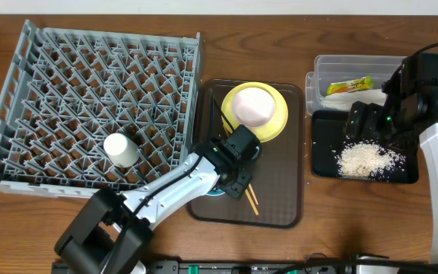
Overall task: Sort waste into correct bins and load items into the dishwasher
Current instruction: 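Reach the left gripper to the light-blue bowl and grasp its rim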
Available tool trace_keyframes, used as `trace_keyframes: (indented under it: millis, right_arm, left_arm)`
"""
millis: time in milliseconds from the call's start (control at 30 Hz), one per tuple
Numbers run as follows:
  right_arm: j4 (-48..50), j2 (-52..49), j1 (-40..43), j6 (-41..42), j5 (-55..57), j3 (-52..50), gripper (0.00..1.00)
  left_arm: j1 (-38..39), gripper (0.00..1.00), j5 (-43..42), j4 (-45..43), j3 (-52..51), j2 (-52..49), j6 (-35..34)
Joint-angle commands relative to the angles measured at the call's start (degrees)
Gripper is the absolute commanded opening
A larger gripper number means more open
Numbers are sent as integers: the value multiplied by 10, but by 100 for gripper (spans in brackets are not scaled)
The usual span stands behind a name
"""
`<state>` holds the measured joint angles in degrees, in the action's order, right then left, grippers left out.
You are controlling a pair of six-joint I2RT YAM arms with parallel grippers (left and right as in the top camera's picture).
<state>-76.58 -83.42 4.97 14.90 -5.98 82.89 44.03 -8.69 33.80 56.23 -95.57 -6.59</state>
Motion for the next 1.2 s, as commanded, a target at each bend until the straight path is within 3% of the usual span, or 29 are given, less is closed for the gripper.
trace_keyframes:
  millis: [0,133,300,367,1167]
  right_arm:
    - [-2,2,3,7,-3,5,99]
    - [-4,2,3,7,-3,5,99]
    - [-4,2,3,7,-3,5,99]
    - [-5,2,3,7,-3,5,99]
    - [-8,2,3,2,-3,5,99]
  left_arm:
    - [1,60,8,0,-6,-21,3]
    - [2,55,8,0,-6,-36,3]
    - [2,36,8,0,-5,-37,3]
    - [2,33,8,0,-5,-36,3]
    - [2,22,8,6,3,-8,3]
